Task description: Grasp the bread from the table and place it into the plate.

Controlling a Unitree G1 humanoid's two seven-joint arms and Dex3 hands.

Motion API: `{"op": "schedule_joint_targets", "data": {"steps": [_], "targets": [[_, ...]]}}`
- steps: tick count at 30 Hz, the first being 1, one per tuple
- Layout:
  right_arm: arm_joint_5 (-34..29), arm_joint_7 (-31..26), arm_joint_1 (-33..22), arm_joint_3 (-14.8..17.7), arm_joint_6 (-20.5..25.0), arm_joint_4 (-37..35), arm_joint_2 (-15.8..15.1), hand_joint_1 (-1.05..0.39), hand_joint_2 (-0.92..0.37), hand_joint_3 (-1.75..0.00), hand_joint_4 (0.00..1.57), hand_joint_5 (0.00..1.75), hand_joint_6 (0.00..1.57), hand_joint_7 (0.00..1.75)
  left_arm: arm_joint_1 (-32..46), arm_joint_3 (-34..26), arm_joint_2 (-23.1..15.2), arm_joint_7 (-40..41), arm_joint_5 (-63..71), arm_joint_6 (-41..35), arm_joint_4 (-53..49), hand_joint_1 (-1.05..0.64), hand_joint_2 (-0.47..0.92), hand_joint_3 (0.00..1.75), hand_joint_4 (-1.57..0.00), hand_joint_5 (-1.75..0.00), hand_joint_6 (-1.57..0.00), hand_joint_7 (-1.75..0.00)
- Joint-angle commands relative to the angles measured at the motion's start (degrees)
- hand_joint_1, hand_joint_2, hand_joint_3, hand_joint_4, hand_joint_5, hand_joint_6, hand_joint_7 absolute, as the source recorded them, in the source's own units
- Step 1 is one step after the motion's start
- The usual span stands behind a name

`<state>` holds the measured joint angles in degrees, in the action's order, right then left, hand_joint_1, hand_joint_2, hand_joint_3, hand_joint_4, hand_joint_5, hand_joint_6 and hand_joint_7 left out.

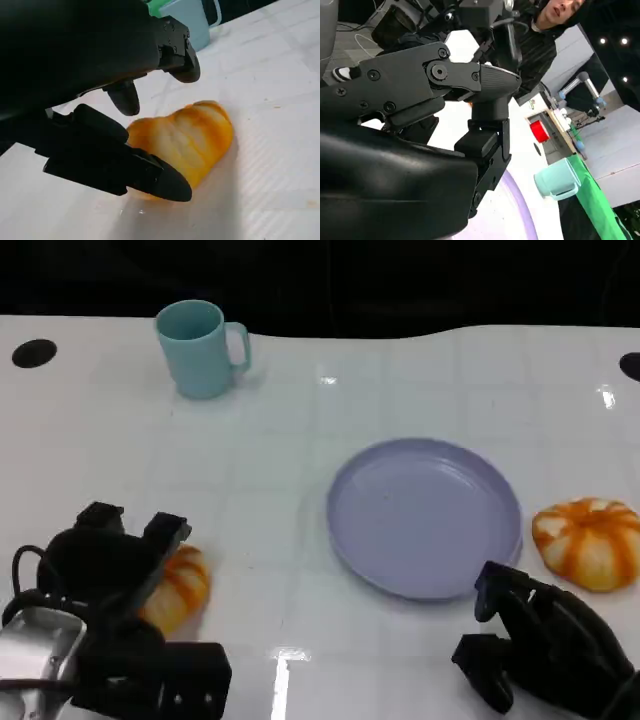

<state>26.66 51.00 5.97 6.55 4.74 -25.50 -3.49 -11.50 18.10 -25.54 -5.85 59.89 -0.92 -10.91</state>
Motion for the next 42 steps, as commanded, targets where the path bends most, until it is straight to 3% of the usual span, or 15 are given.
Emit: {"op": "schedule_joint_targets", "data": {"steps": [1,10,15,18,21,23,25,28,29,31,33,34,42], "targets": [[-0.5,-0.4,-0.5,0.0,-1.4,0.7,-0.5,-0.6,-0.92,-0.49,1.14,1.75,0.94,1.75,-3.7,2.1,-0.6,3.4,-1.1,1.2,-8.0,-0.72,0.83,0.01,0.0,-1.28,0.0,-0.61],[-0.6,-0.6,-0.5,-0.1,-1.1,0.7,-0.7,-0.61,-0.92,-0.5,1.16,1.75,0.95,1.75,-9.9,5.3,1.0,5.5,-6.5,3.6,-21.7,-0.69,0.82,0.0,0.0,-1.29,0.0,-0.69],[-0.5,-0.8,-0.6,0.0,-0.6,0.9,-0.7,-0.61,-0.92,-0.49,1.17,1.75,0.96,1.75,-12.3,6.5,1.8,5.7,-9.5,5.2,-27.8,-0.6,0.82,0.01,0.0,-1.37,0.0,-0.86],[-0.3,-0.4,-0.5,0.1,-0.8,0.7,-0.7,-0.61,-0.92,-0.49,1.16,1.75,0.95,1.74,-13.2,6.7,2.3,7.1,-11.6,6.6,-31.1,-0.49,0.86,0.01,-0.27,-1.39,-0.02,-1.15],[-0.7,-0.3,-0.5,0.0,-1.5,0.6,-0.8,-0.61,-0.92,-0.5,1.16,1.75,0.95,1.75,-14.0,7.1,2.5,10.8,-13.2,9.6,-35.1,-0.39,0.89,0.0,-0.73,-1.43,-0.34,-1.2],[-0.7,-0.4,-0.5,0.1,-1.5,0.6,-0.8,-0.61,-0.92,-0.5,1.16,1.75,0.95,1.75,-14.9,7.6,2.8,13.8,-13.8,11.9,-39.2,-0.35,0.91,0.02,-0.91,-1.5,-0.51,-1.2],[-0.2,-0.7,-0.6,0.2,-0.2,1.0,-0.8,-0.61,-0.91,-0.5,1.16,1.75,0.95,1.75,-16.0,8.5,3.1,15.9,-13.9,13.3,-42.8,-0.32,0.92,0.06,-1.0,-1.52,-0.64,-1.14],[0.0,-0.5,-0.7,0.2,0.0,1.2,-0.8,-0.61,-0.91,-0.49,1.17,1.75,0.97,1.75,-17.5,10.2,3.5,18.1,-13.0,13.5,-46.8,-0.3,0.92,0.24,-1.07,-1.36,-0.87,-0.99],[-0.1,-0.5,-0.7,0.2,-0.2,1.2,-0.8,-0.61,-0.92,-0.5,1.17,1.75,0.97,1.75,-17.9,10.8,3.7,18.8,-12.9,13.5,-47.9,-0.28,0.92,0.32,-1.15,-1.24,-1.03,-0.84],[-0.4,-0.6,-0.8,0.1,-0.3,1.5,-0.9,-0.6,-0.92,-0.5,1.16,1.75,0.96,1.75,-19.0,12.4,4.0,20.6,-12.0,13.2,-50.3,-0.26,0.92,0.42,-1.24,-1.18,-1.23,-0.7],[0.1,-0.2,-0.8,0.3,0.0,1.2,-0.8,-0.6,-0.92,-0.5,1.16,1.75,0.95,1.75,-19.8,13.7,4.6,23.4,-11.4,12.7,-53.1,-0.26,0.92,0.45,-1.26,-1.26,-1.32,-0.7],[0.6,0.0,-0.7,0.5,0.5,1.1,-0.7,-0.6,-0.91,-0.5,1.15,1.75,0.95,1.74,-20.1,14.1,4.8,24.9,-11.5,12.7,-54.3,-0.25,0.92,0.48,-1.26,-1.35,-1.31,-0.8],[0.4,0.0,-0.3,0.5,0.8,0.7,-0.7,-0.62,-0.92,-0.47,1.15,1.75,0.95,1.74,-21.4,17.2,5.3,37.7,-11.2,15.5,-60.5,-0.27,0.92,0.52,-1.29,-1.61,-1.15,-1.18]]}}
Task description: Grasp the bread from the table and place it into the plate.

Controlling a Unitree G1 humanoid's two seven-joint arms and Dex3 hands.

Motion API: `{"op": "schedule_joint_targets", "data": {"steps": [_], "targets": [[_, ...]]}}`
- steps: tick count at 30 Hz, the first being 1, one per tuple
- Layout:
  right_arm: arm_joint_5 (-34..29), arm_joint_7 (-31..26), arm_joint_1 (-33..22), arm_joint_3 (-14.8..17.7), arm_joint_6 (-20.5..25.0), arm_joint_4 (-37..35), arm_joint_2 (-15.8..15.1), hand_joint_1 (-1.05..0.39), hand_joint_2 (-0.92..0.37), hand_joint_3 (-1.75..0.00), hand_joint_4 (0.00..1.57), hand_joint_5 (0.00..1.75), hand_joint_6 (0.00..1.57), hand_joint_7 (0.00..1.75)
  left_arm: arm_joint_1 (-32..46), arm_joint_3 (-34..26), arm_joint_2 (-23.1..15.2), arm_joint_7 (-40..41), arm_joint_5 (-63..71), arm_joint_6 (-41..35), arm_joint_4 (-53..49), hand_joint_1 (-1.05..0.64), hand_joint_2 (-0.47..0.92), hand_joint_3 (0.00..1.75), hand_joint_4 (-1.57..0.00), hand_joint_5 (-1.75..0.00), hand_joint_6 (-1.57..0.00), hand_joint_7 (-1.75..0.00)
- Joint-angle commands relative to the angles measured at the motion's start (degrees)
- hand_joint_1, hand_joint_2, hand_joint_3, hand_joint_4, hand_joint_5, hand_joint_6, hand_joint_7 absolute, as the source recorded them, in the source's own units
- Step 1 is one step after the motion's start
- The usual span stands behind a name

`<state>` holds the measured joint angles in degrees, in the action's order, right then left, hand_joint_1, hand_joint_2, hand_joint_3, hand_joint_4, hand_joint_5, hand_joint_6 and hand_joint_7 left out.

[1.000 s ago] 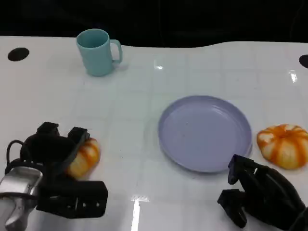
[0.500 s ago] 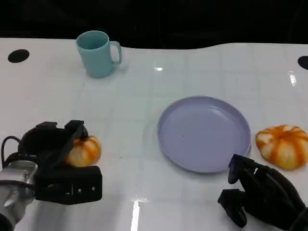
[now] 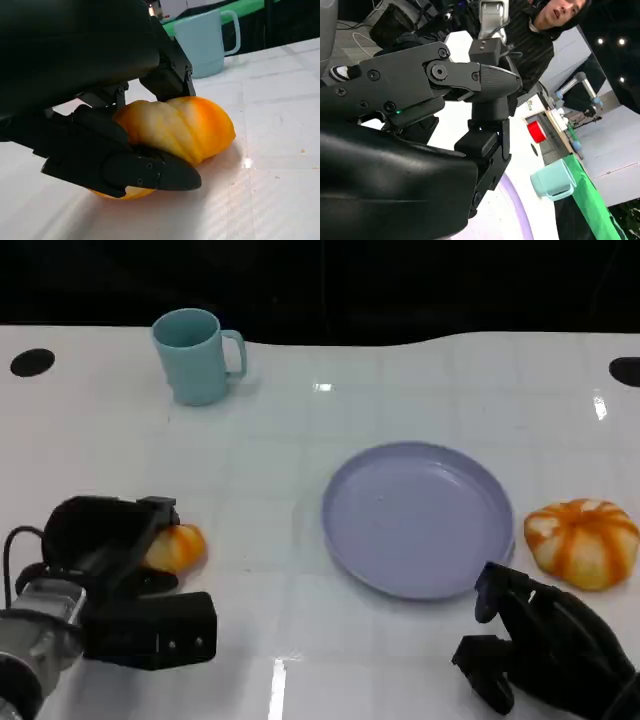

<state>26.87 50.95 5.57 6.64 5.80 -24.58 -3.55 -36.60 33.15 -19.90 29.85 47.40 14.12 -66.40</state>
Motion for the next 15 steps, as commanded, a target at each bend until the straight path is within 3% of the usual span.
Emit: {"op": "schedule_joint_targets", "data": {"steps": [1,6,9,15], "targets": [[0.2,0.0,0.2,0.4,-0.4,-0.3,-0.6,-0.62,-0.92,-0.47,1.15,1.75,0.95,1.75,3.6,2.4,-0.3,2.9,1.1,0.9,-5.4,-0.27,0.92,0.52,-1.3,-1.64,-1.14,-1.23],[-0.1,0.5,0.2,0.3,-1.6,-0.7,-0.6,-0.62,-0.92,-0.48,1.16,1.75,0.95,1.75,3.5,2.5,-0.4,9.2,0.4,4.1,-6.8,-0.26,0.83,0.68,-1.38,-1.74,-1.09,-1.6],[0.6,0.8,0.5,0.6,-0.6,-1.2,-0.6,-0.61,-0.92,-0.48,1.15,1.75,0.94,1.75,2.8,1.9,-0.3,10.3,-0.5,4.7,-6.6,-0.26,0.72,0.79,-1.39,-1.75,-1.08,-1.7],[0.7,1.4,1.0,0.9,-0.5,-2.4,-1.0,-0.61,-0.9,-0.47,1.14,1.75,0.93,1.72,2.1,-3.4,1.0,11.2,-6.4,7.7,-4.9,-0.24,0.62,0.88,-1.44,-1.75,-1.02,-1.61]]}}
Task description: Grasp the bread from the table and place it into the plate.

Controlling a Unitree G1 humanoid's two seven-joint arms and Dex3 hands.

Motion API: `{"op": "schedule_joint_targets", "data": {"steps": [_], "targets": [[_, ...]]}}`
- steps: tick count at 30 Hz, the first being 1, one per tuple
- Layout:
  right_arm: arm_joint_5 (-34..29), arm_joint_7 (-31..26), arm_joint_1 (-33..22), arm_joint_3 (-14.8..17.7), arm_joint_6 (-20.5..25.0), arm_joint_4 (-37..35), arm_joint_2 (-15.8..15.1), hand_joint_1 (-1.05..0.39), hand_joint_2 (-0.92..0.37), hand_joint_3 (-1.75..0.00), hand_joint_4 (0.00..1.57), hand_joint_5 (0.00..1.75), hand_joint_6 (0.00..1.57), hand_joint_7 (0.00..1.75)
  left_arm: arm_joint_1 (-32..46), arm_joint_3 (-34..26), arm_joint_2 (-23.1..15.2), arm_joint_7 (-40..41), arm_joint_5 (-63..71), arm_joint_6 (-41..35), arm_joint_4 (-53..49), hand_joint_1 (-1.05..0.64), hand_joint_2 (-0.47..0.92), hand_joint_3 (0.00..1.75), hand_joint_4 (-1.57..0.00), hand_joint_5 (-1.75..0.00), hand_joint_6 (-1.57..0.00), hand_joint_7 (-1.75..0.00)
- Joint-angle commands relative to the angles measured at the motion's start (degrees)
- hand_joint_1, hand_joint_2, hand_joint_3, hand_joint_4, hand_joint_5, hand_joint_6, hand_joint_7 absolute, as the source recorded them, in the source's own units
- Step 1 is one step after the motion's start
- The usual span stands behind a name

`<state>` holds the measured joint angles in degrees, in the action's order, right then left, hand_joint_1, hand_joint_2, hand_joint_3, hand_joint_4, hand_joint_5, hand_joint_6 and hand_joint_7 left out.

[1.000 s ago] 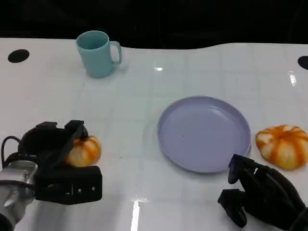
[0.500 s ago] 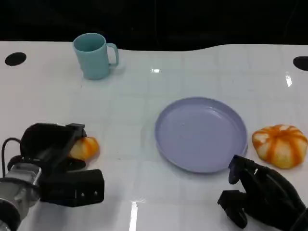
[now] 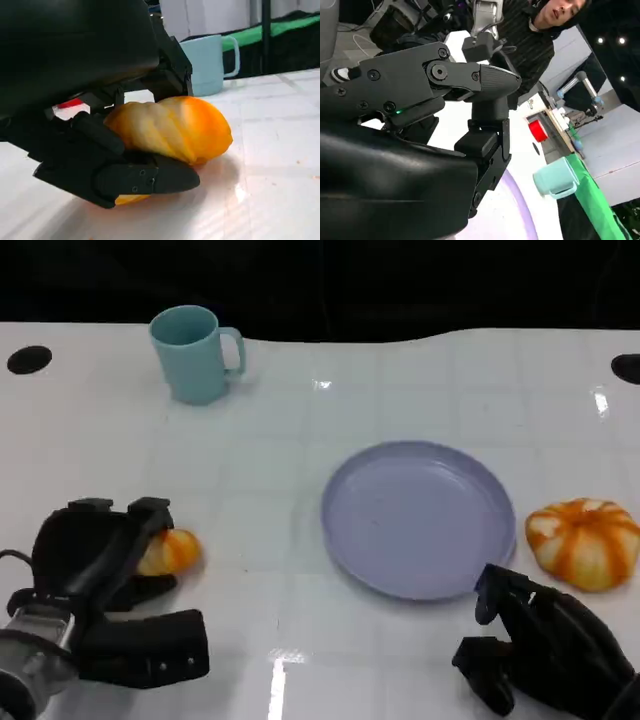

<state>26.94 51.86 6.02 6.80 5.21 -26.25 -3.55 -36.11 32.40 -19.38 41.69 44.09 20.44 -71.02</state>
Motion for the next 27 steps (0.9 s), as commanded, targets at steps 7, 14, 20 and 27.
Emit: {"op": "schedule_joint_targets", "data": {"steps": [7,14,20,27], "targets": [[0.6,-0.2,0.5,0.8,1.1,-0.2,-1.2,-0.61,-0.91,-0.48,1.14,1.75,0.94,1.74,-0.8,-6.1,1.3,0.5,-6.4,5.3,1.8,-0.18,0.46,1.2,-1.57,-1.75,-1.32,-1.75],[0.0,-0.1,0.6,0.7,0.2,-0.6,-1.2,-0.6,-0.91,-0.51,1.13,1.75,0.94,1.75,-3.1,-7.4,2.4,-1.3,-7.4,7.5,2.9,-0.15,0.39,1.34,-1.56,-1.75,-1.3,-1.75],[-0.3,0.1,0.6,0.5,-0.1,-0.5,-1.3,-0.6,-0.91,-0.51,1.13,1.75,0.93,1.75,-4.8,-7.5,4.6,-1.0,-7.2,10.3,3.0,-0.17,0.4,1.39,-1.5,-1.75,-1.24,-1.75],[-0.2,0.0,0.1,0.4,-0.3,-0.1,-1.0,-0.59,-0.9,-0.52,1.13,1.75,0.93,1.74,-7.9,-7.1,8.2,-1.7,-6.8,10.2,1.8,-0.22,0.39,1.43,-1.45,-1.75,-1.18,-1.75]]}}
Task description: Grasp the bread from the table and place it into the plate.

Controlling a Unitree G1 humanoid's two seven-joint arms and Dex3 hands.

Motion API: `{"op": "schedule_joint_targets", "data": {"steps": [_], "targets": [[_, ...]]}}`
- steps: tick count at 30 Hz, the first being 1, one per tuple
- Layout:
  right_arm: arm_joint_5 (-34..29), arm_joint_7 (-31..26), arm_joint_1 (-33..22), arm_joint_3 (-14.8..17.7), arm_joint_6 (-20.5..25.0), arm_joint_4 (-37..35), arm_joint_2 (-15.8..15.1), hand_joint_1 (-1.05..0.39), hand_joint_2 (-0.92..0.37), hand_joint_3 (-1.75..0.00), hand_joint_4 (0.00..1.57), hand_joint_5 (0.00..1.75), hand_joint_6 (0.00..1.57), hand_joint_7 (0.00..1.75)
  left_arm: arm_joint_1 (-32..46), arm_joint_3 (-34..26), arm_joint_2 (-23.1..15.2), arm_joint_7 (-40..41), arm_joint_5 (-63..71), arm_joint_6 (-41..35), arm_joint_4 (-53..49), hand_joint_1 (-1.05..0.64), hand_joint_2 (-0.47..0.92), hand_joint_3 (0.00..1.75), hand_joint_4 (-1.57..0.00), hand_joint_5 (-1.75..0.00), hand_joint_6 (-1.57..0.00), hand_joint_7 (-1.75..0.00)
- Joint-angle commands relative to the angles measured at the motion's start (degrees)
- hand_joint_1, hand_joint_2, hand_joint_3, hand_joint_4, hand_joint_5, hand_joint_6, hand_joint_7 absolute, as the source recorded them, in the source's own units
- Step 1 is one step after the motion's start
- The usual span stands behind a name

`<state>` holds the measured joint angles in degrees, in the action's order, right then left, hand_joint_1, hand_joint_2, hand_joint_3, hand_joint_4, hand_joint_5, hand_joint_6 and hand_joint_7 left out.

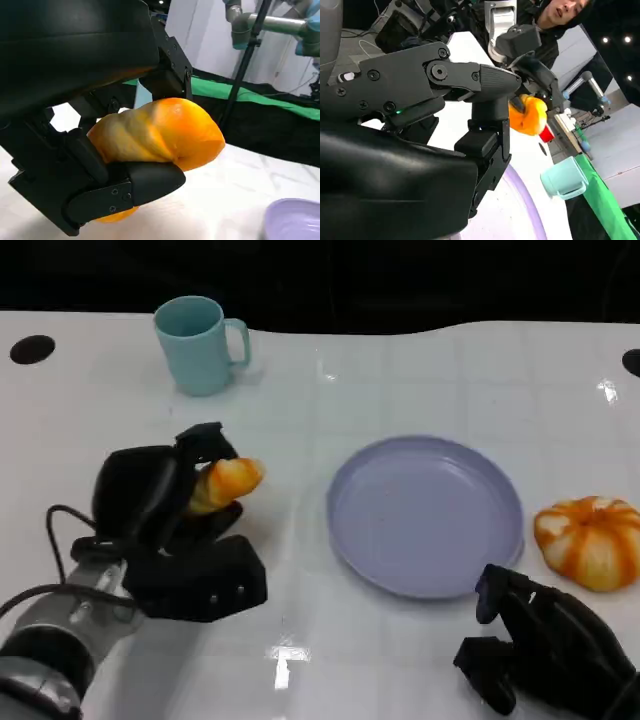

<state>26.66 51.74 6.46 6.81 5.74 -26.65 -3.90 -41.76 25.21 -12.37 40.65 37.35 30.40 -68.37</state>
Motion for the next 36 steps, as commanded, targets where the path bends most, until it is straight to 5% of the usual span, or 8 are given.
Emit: {"op": "schedule_joint_targets", "data": {"steps": [1,7,16,24,36], "targets": [[-0.3,0.2,-0.3,0.2,-1.7,0.3,-0.7,-0.59,-0.91,-0.52,1.13,1.75,0.92,1.75,-2.7,0.2,1.6,-1.0,-0.1,0.4,-1.0,-0.24,0.39,1.44,-1.44,-1.75,-1.17,-1.75],[-1.4,-0.4,-0.4,-0.1,-3.0,0.1,-0.7,-0.59,-0.91,-0.52,1.13,1.75,0.92,1.75,-4.9,1.8,4.0,-0.7,1.2,0.4,-2.2,-0.37,0.38,1.53,-1.39,-1.75,-1.1,-1.75],[-1.5,-0.5,-0.6,-0.5,-1.8,0.6,-1.1,-0.56,-0.91,-0.52,1.09,1.75,0.9,1.74,-9.5,6.8,9.2,0.4,5.9,-4.2,-4.5,-0.73,0.58,1.46,-1.37,-1.75,-1.08,-1.75],[-1.4,0.8,-0.4,-0.3,-2.6,-0.2,-1.1,-0.56,-0.91,-0.51,1.08,1.75,0.9,1.72,-12.1,10.2,13.2,3.2,9.1,-6.5,-6.0,-0.86,0.9,1.1,-1.38,-1.75,-1.03,-1.75],[-1.7,0.4,-0.3,-0.5,-2.1,0.0,-1.2,-0.55,-0.91,-0.51,1.11,1.75,0.93,1.73,-14.0,12.8,17.6,1.1,10.1,-8.3,-7.6,-0.96,0.92,1.0,-1.32,-1.75,-0.92,-1.75]]}}
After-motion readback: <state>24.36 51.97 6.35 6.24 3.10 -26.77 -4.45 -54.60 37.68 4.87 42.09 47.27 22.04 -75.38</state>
